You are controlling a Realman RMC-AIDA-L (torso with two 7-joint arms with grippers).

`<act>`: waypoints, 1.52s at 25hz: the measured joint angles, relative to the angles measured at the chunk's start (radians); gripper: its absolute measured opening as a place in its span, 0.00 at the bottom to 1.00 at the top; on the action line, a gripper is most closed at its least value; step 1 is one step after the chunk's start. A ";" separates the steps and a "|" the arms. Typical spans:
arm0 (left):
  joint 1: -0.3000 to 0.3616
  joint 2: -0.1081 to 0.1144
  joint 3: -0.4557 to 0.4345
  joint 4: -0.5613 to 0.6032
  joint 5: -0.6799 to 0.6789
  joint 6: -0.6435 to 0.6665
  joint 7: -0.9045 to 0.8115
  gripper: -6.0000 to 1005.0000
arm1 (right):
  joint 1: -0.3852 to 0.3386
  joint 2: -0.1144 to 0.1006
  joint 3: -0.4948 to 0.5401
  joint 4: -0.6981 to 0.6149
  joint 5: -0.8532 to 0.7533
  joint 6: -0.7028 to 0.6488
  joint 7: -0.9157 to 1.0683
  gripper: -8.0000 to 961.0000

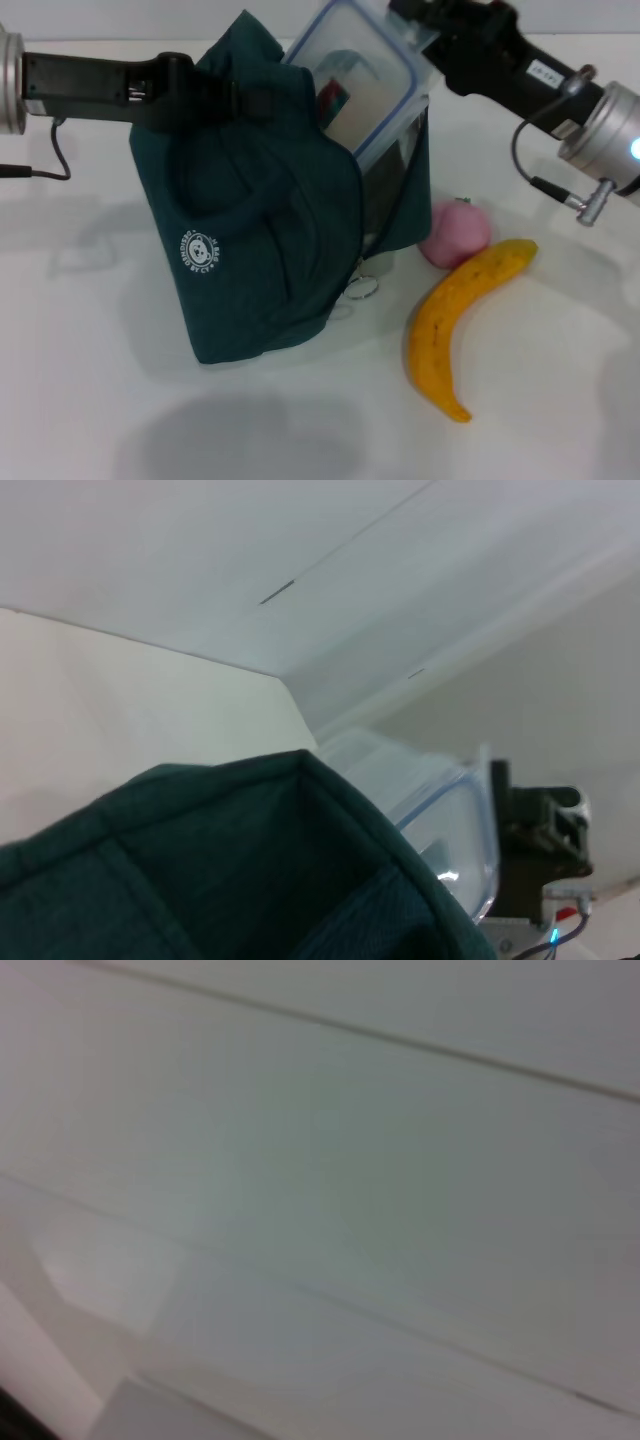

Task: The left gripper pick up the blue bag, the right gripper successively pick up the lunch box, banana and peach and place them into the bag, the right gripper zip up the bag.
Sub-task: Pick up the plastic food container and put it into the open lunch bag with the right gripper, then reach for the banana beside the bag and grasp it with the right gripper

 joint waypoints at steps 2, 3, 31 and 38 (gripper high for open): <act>-0.003 -0.001 0.000 -0.001 0.000 0.000 0.000 0.04 | 0.013 0.000 0.001 0.002 -0.032 0.020 0.000 0.11; -0.004 -0.002 0.000 -0.001 0.000 0.000 0.001 0.04 | 0.020 0.000 0.002 0.003 -0.043 0.027 0.000 0.11; 0.023 0.013 -0.010 -0.027 0.000 -0.011 0.010 0.04 | -0.161 -0.004 0.017 -0.363 -0.077 -0.019 -0.029 0.60; 0.033 0.022 -0.010 -0.027 0.000 -0.010 0.013 0.04 | -0.289 -0.041 -0.117 -0.849 -0.211 0.014 0.047 0.59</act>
